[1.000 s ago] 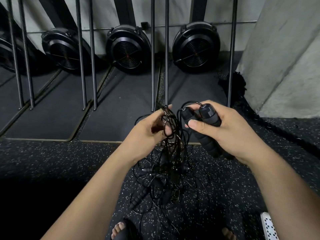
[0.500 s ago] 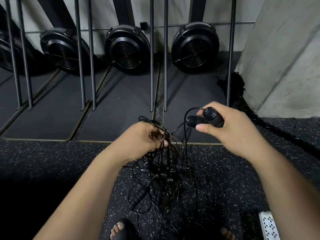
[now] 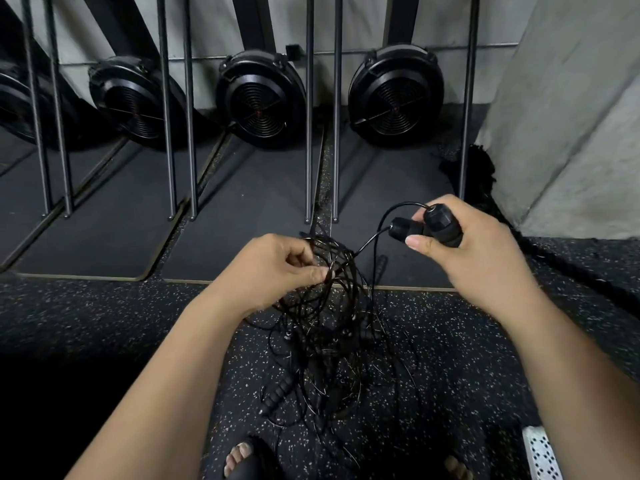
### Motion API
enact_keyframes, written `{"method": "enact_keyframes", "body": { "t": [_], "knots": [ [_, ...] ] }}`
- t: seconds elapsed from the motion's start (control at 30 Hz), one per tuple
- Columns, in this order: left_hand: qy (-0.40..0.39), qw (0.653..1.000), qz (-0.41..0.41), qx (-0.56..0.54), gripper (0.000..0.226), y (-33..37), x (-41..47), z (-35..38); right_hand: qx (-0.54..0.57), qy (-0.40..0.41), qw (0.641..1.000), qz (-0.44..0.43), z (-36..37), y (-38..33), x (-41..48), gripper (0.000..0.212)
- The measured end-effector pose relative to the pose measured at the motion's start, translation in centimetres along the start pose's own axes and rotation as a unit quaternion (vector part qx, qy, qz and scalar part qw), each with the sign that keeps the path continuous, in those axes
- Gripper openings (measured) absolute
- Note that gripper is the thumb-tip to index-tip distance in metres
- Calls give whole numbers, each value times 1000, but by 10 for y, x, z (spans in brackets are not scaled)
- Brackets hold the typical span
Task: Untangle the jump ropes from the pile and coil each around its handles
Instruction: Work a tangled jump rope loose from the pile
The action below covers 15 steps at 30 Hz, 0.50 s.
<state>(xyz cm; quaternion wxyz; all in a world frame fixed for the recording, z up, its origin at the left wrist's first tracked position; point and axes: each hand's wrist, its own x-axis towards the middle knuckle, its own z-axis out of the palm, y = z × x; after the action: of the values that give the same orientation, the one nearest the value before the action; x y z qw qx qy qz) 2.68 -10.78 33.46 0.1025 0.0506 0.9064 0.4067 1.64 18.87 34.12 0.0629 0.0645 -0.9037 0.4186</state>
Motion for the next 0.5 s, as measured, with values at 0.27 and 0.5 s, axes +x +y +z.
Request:
{"method": "enact_keyframes", "body": {
  "t": [0.27,0.5],
  "knots": [
    [-71,992,-96,43,34,-1,3,14,104,-21,994,-32,-2,-12,-2,22],
    [-104,991,-17,83,72,-6,8,36,129,-39,990,-48,-4,-15,-1,21]
  ]
}}
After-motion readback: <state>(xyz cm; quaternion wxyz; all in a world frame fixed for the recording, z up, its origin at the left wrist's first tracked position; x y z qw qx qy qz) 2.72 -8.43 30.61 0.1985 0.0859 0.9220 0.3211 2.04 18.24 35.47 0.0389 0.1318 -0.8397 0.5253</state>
